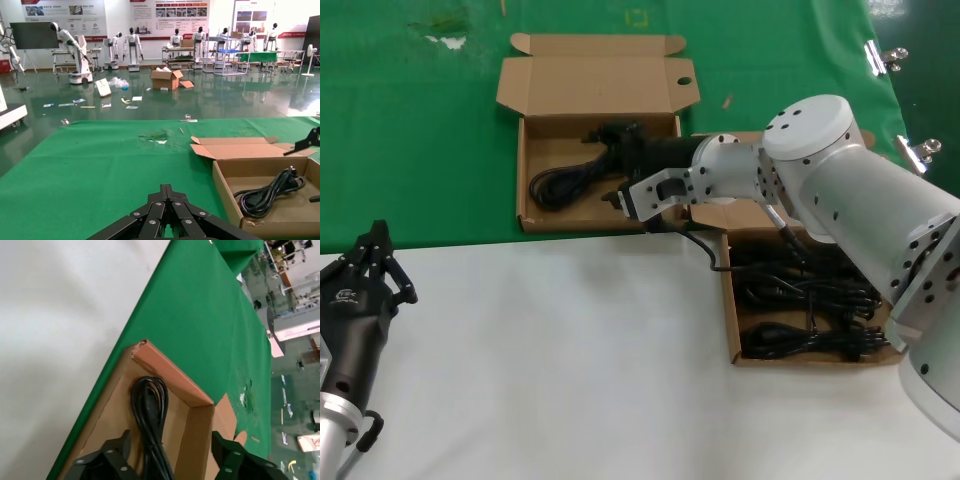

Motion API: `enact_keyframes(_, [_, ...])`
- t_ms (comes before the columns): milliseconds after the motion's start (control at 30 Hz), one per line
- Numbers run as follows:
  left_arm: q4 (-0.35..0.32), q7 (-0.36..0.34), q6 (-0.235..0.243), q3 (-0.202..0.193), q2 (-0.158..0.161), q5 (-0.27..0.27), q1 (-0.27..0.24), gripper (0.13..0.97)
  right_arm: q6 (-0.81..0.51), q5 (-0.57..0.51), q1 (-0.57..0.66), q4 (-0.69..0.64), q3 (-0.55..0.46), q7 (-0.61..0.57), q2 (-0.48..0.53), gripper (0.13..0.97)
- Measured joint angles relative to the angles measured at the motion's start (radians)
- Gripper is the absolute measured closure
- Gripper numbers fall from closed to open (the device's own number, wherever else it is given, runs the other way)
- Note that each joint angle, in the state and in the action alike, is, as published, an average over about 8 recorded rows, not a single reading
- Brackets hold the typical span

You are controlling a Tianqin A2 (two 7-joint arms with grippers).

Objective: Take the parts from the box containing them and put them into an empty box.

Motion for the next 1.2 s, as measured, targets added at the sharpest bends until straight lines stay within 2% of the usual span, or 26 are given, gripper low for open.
enact_keyframes(267, [0.0, 0.0, 0.0, 0.0, 0.0, 0.0, 0.0, 0.957, 0.002, 0.007, 0.01, -0.012, 0.042, -0.011, 0.0, 0.45])
enact_keyframes(300, [0.0, 0.0, 0.0, 0.0, 0.0, 0.0, 0.0, 0.957, 0.002, 0.005, 0.012, -0.014, 0.051, -0.013, 0.0, 0.45])
enact_keyframes(567, [0.0, 0.0, 0.0, 0.0, 0.0, 0.0, 0.0, 0.957, -0.006, -0.041, 0.04, -0.045, 0.172, -0.035, 0.001, 0.277])
enact_keyframes(867, [0.0, 0.0, 0.0, 0.0, 0.0, 0.0, 0.0, 0.957, -0.04, -0.122, 0.086, -0.076, 0.357, -0.045, 0.039, 0.17])
enact_keyframes(1000, [0.0, 0.0, 0.0, 0.0, 0.0, 0.0, 0.0, 0.957, -0.066, -0.154, 0.1, -0.07, 0.432, -0.045, 0.074, 0.17])
enact_keyframes(1200, [0.0, 0.0, 0.0, 0.0, 0.0, 0.0, 0.0, 0.957, -0.096, -0.224, 0.069, 0.047, 0.508, 0.021, 0.166, 0.139])
